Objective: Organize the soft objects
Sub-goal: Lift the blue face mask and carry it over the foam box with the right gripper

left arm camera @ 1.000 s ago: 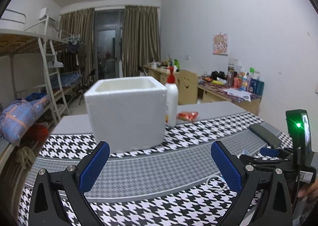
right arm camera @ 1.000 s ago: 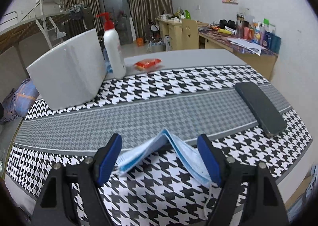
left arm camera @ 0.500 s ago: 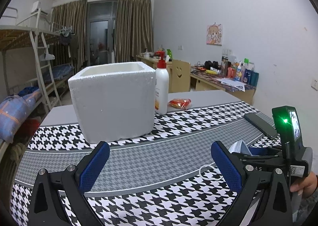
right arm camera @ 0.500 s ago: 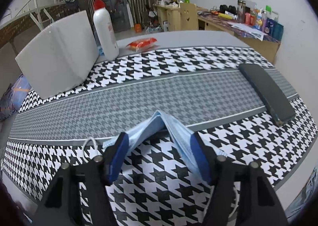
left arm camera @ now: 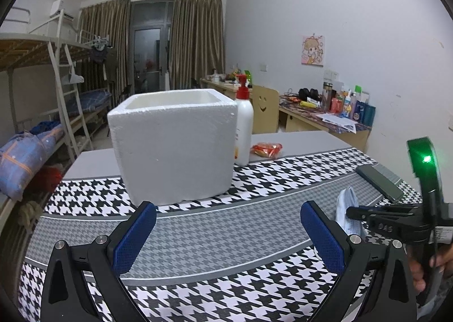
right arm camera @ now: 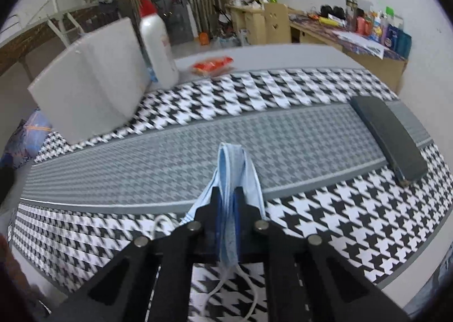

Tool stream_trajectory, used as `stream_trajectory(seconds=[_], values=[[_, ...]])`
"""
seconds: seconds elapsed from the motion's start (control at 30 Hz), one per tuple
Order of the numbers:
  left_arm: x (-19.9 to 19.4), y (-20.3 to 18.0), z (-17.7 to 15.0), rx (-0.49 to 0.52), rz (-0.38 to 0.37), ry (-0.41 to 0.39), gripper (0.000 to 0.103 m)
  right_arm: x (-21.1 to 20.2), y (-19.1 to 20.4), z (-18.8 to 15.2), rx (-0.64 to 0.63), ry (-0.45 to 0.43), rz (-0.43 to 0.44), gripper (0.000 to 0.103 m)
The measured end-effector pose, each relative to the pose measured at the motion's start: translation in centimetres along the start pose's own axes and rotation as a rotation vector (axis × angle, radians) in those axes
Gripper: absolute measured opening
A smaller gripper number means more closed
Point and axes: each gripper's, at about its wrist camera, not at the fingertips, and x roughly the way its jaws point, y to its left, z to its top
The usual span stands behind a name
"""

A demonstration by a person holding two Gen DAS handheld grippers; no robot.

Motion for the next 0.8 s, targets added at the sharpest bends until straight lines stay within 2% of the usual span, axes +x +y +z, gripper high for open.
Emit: stream_trajectory(seconds=[0.3, 0.8], values=[[-1.1, 1.6, 1.2, -0.016, 0.044, -0.035, 0.102, -3.2, 2.9, 2.5, -0.063, -0.102, 0.087, 0.01], [-3.5, 3.2, 2.9, -0.021, 0.099, -0.12, 0.102, -5.6, 6.3, 5.6, -0.124, -0.204, 0.166, 0.01]])
